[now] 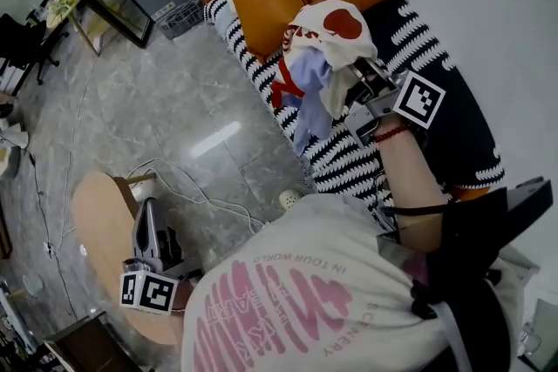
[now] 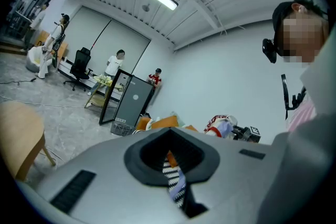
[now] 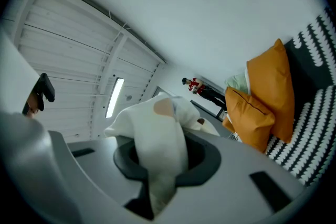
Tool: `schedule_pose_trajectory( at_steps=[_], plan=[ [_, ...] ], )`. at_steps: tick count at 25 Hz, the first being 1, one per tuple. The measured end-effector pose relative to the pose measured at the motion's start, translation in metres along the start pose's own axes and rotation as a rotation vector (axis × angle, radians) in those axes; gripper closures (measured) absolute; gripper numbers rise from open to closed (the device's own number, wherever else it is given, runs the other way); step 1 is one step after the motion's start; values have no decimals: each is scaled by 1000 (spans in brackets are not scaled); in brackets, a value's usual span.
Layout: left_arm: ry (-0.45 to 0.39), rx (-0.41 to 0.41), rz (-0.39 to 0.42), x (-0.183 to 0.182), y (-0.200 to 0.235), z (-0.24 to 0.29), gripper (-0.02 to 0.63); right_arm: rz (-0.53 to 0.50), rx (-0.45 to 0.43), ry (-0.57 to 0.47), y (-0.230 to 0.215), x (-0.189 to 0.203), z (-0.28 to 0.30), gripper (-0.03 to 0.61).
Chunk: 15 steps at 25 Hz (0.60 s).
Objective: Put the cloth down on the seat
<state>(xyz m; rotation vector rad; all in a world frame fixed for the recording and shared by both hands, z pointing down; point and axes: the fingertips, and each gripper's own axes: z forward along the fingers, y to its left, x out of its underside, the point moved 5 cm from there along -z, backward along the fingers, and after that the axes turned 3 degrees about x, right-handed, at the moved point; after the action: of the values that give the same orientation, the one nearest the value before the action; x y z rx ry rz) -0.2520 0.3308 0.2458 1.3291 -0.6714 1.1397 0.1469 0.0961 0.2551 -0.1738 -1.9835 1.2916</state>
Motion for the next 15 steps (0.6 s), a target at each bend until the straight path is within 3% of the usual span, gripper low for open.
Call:
schedule_pose_trajectory(
  at_steps=[10,15],
  plan=[
    [-47,-52,41,-20,-14,7,604,33,-18,15,-11,-15,10,502],
    [-40,-60,37,-28,-17,4,604,12,-35,-14,6,-23,10,503]
  ],
)
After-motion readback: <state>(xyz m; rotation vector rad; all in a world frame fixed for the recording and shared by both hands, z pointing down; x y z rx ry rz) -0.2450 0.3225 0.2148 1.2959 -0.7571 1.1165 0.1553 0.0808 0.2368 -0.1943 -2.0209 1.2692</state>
